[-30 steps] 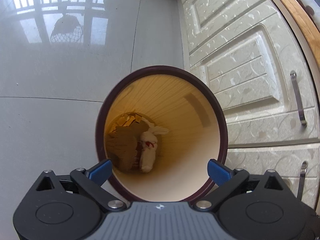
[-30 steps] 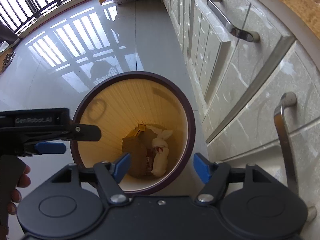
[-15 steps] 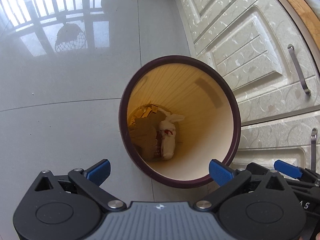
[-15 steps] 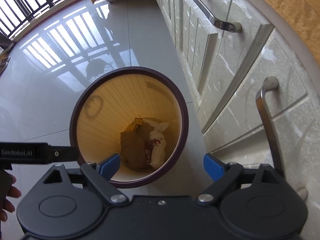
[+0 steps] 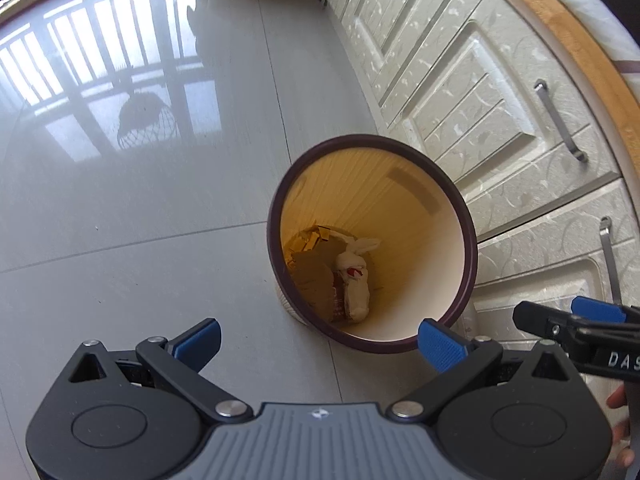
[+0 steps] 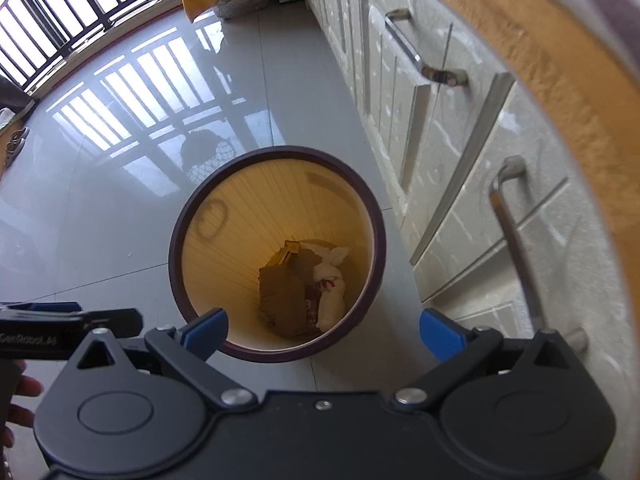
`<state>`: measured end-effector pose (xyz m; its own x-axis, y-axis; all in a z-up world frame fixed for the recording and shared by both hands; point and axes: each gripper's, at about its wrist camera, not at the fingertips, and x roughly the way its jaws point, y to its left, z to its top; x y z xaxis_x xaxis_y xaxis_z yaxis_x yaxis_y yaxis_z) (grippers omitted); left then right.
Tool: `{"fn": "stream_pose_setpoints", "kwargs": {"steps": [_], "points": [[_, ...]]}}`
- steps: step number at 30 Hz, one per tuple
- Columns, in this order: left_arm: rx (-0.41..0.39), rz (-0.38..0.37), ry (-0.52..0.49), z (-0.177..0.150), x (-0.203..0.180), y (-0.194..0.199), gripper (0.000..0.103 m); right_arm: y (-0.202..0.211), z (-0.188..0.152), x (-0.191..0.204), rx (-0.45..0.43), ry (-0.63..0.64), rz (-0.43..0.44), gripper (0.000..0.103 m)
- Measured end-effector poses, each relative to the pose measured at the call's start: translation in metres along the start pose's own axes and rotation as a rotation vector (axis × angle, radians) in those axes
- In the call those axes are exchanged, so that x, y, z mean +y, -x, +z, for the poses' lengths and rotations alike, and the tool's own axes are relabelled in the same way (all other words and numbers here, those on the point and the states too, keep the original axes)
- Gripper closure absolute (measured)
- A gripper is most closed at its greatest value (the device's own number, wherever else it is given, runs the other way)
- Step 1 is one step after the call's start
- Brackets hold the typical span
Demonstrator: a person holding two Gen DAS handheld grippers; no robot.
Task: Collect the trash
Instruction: 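Move both open tools back up toward the trash on the bed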
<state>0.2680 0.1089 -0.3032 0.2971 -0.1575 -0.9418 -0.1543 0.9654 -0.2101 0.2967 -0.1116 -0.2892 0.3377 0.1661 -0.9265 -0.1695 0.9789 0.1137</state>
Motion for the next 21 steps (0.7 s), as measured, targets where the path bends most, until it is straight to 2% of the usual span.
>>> {"fn": "stream_pose_setpoints", "kwargs": {"steps": [8,21], "points": [[-0.06,0.003,-0.031,-0.008,-0.004,0.038,0.0,0.028,-0.008,0.006,-0.034,0.009,-0.021,0.0],[-0.157,-0.019,-0.069,-0.037,-0.015,0.091,0.0,0.093,-0.026,0.009,-0.136,0.007,-0.061,0.0]]}}
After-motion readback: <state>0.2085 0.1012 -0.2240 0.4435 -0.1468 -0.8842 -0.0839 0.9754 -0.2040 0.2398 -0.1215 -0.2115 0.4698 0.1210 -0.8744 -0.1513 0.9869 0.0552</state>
